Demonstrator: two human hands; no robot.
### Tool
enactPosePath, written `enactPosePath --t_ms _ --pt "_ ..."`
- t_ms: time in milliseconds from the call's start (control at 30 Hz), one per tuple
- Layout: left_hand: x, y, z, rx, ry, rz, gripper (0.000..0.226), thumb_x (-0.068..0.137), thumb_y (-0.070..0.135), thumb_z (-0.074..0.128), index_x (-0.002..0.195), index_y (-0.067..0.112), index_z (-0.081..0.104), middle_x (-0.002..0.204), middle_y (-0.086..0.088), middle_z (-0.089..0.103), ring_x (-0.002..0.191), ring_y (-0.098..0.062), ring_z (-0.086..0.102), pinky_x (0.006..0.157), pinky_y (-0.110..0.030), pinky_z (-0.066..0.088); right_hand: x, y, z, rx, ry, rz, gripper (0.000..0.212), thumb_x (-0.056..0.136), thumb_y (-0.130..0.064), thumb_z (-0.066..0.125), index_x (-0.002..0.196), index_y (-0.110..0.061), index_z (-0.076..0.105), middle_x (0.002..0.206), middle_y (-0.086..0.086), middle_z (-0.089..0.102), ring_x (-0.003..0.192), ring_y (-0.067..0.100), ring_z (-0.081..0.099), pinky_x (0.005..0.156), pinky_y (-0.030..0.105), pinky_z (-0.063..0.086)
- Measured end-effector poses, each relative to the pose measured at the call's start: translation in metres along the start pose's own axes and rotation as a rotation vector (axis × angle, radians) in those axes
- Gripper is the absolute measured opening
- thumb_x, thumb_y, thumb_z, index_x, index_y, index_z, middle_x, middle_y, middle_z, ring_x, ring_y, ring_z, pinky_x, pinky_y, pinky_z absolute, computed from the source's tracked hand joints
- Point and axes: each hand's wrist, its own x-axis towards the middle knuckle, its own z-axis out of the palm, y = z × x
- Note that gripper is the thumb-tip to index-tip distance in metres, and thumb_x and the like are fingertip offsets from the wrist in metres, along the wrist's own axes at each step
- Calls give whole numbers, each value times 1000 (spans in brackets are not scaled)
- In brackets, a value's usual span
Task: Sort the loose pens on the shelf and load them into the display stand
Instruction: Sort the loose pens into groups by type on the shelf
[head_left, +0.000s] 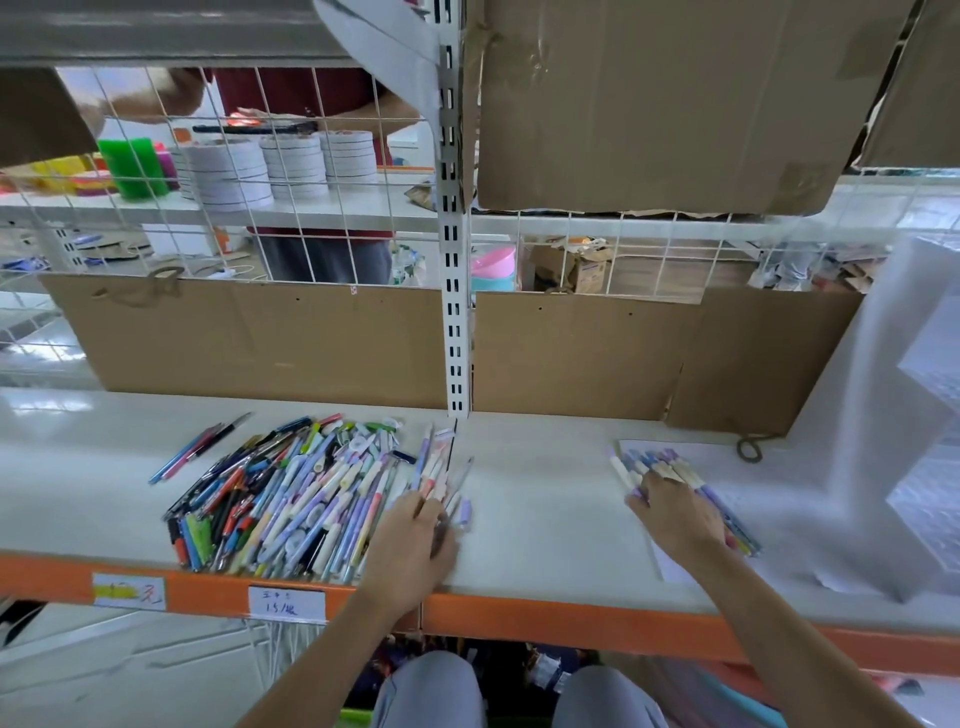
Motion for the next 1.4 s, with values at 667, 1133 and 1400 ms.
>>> enactPosePath --t_ms 667,1133,1400 --pt "-4 -2 1 -61 -11 -18 19 88 35 54 94 18 61 95 4 50 83 -10 49 75 -20 42 9 16 5 -103 59 36 19 93 -11 42 106 -15 56 108 6 62 90 28 62 65 28 46" --pt "-2 -41 -25 73 110 -216 10 91 20 54 96 14 61 93 -2 55 83 -16 52 71 -26 46 -34 -85 26 135 -74 -326 20 99 -23 35 110 -19 51 112 -1 57 92 22 60 71 28 41" --pt "6 -53 -34 178 -11 -293 22 95 34 48 102 17 61 96 4 64 92 -10 57 80 -23 47 -56 -113 52 150 -173 -364 22 100 -26 32 115 -20 48 116 -1 52 86 21 57 73 27 40"
